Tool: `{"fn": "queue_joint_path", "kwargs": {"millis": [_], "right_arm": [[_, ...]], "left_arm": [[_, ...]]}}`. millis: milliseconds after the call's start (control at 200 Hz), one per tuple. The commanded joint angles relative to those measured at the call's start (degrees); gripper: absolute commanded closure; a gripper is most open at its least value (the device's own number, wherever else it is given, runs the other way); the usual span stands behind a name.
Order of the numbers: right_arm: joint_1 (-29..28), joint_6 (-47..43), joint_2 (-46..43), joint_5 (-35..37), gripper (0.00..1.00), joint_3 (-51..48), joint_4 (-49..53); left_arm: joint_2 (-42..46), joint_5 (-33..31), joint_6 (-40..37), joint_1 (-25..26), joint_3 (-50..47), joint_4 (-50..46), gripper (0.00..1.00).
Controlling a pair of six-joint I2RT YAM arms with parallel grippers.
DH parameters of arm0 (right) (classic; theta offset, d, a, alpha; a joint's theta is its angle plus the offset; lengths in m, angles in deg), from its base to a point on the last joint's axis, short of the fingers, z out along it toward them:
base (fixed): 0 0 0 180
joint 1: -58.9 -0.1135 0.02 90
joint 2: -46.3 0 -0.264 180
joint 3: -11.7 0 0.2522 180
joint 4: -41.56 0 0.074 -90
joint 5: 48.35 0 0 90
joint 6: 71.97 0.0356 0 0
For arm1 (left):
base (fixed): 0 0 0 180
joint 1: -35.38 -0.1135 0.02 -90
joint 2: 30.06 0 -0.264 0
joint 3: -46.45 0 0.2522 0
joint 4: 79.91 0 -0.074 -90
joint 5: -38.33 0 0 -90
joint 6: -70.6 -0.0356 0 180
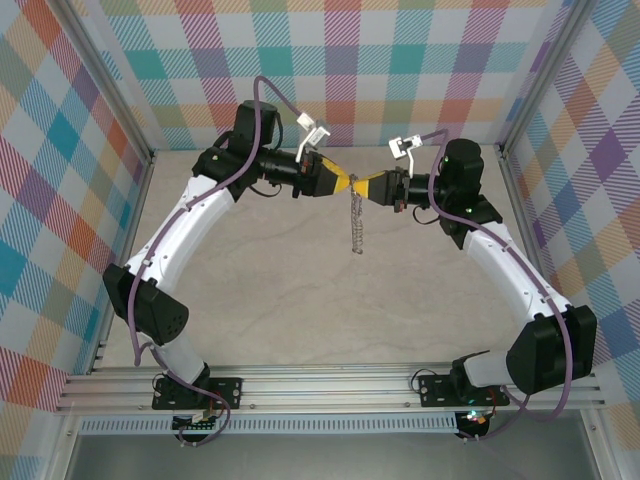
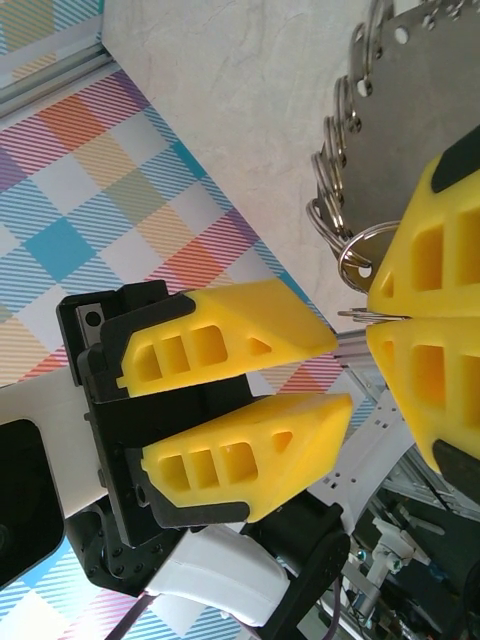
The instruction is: Put the keys on the keyring
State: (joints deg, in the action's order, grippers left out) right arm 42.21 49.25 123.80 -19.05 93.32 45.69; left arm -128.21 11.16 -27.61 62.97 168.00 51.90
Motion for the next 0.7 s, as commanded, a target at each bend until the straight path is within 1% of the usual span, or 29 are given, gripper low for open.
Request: {"fn": "queue_joint_path", "kwargs": {"millis": [0,325,695], "right_arm": [[0.00,0.97,-0.10,-0.62,1.00,-0.53,-4.24],[-0.05,2.55,0.03,-0.43,1.00,-0.70,-6.35],[-0.12,4.81,1.12,-0.16,1.00,-1.22,-9.44]], "left_arm": [[-0.07,2.61,-0.82,-0.17,1.31,-0.98,0.79],[-0.70,2.38,-0.54,-0.10,0.71,-0.37,0.77],[-1.17,2.75,0.38,1.05,0.14,1.13,0.79]]}}
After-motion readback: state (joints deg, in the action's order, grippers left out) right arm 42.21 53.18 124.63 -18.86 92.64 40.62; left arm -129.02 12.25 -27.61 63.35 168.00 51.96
